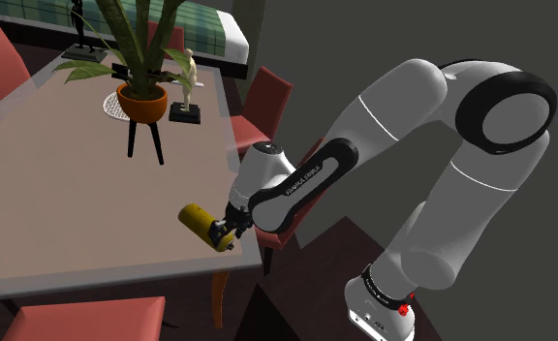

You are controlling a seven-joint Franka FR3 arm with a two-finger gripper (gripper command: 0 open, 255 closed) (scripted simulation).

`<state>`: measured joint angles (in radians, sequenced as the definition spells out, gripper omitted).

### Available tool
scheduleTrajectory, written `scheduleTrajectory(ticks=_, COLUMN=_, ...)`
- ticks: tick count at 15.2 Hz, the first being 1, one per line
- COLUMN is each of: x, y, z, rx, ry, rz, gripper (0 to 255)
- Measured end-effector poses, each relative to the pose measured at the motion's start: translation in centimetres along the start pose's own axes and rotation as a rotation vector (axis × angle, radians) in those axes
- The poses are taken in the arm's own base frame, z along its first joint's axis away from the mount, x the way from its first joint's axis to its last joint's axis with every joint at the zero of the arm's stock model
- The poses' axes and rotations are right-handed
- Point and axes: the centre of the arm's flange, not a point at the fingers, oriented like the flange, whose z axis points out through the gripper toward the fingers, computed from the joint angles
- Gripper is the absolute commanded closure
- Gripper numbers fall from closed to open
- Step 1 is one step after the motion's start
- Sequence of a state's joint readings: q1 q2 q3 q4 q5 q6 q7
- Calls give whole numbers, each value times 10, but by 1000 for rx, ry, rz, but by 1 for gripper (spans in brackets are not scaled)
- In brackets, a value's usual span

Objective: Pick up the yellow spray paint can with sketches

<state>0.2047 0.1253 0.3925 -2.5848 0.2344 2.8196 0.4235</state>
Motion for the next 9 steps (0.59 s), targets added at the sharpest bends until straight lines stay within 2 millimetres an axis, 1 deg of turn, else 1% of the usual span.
scheduleTrajectory(ticks=8, x=0, y=0, z=0, rx=0, ry=1, rz=0, gripper=255)
scheduleTrajectory(ticks=9, x=0, y=-1, z=-2, rx=0, ry=0, rz=0, gripper=255)
